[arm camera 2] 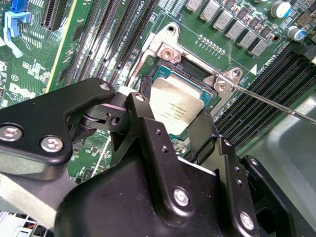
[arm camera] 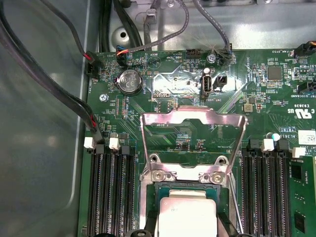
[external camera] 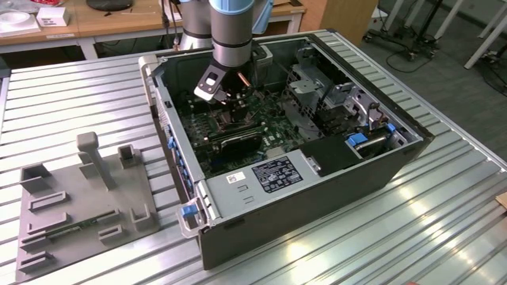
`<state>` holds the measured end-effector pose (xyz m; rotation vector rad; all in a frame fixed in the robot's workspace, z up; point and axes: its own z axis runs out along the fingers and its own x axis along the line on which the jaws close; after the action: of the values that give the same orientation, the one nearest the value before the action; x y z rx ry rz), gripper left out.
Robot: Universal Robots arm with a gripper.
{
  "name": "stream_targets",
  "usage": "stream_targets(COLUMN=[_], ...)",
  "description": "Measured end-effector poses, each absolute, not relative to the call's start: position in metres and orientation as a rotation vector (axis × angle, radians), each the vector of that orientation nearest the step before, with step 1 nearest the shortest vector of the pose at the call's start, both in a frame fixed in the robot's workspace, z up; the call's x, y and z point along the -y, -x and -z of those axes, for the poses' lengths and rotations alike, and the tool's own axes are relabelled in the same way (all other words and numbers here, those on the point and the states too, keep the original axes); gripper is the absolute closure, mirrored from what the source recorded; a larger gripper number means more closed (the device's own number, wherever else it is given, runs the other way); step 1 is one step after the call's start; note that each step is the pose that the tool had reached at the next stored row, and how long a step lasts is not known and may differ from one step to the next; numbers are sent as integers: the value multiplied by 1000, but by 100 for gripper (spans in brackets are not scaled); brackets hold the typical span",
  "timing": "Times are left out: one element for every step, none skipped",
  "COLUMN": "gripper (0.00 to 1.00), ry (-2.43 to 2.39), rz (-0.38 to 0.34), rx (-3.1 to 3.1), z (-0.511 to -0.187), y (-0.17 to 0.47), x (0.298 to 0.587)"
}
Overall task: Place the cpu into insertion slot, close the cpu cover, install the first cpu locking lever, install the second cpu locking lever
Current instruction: 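Place the cpu into insertion slot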
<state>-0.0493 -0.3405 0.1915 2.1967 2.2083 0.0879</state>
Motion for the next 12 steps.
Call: stream_targets(gripper=[46,46,46,45,45,45,38,38,38,38,38,38], ry=[-2197,-2197,-2197,-2197,-2197,-2197,-2197,-2197,-2197,-2197,-2197,-2197], rz=[-88,-88,-88,-89,-90,-89,-89,-89,-88,-88,-88,-88], rx=[-2208,-2208,-2208,-2208,-2208,-2208,-2208,-2208,-2208,-2208,-2208,-2208], z=[-192,-191,-191,-191,-191,-191,-191,-191,-191,-191,-191,-191], y=[49,49,49,49,49,49,49,49,49,49,49,49], x=[341,341,341,340,340,340,340,340,341,341,341,341])
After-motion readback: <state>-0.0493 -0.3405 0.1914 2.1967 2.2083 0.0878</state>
